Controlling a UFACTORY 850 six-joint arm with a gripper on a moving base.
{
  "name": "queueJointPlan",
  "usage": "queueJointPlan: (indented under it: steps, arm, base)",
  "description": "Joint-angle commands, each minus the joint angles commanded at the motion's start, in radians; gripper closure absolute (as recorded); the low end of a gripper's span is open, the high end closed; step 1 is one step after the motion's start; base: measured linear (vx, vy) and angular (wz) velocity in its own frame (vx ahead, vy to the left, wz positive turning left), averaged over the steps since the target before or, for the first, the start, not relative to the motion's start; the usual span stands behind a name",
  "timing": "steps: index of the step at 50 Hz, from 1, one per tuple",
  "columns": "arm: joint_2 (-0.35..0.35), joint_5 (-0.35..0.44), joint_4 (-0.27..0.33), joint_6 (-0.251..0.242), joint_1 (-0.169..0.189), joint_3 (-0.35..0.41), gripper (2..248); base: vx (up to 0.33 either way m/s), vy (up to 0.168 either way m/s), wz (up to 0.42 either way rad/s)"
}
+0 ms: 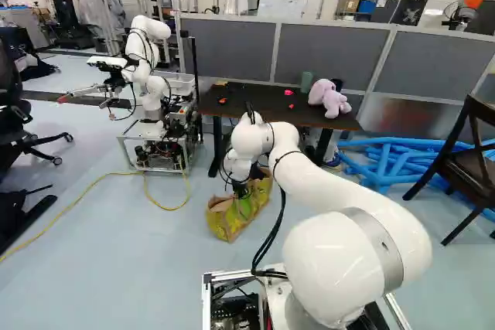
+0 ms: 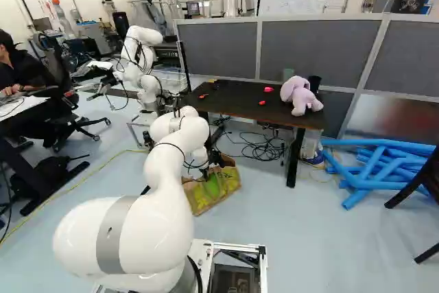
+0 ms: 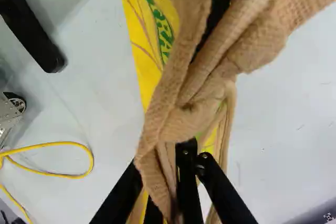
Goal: Pick up the bag on the ground and place it on the table
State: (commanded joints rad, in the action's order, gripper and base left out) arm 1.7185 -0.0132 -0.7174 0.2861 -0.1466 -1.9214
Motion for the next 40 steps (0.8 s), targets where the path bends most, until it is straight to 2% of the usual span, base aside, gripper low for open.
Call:
queueJointPlan:
  steps: [3, 4, 18, 40]
  arm:
    - [-0.004, 0.000, 0.000, 0.000, 0.000, 0.005, 210]
    - [-0.007, 0.000, 0.000, 0.000, 0.000, 0.007, 229]
    - [-0.064, 0.000, 0.000, 0.000, -0.002, 0.078, 229]
    - [-0.183, 0.001, 0.000, 0.000, -0.011, 0.251, 229]
  base:
    - [0.000, 0.000, 0.000]
    - [0.000, 0.000, 0.000]
    - [0.000, 0.000, 0.000]
    - [0.000, 0.000, 0.000]
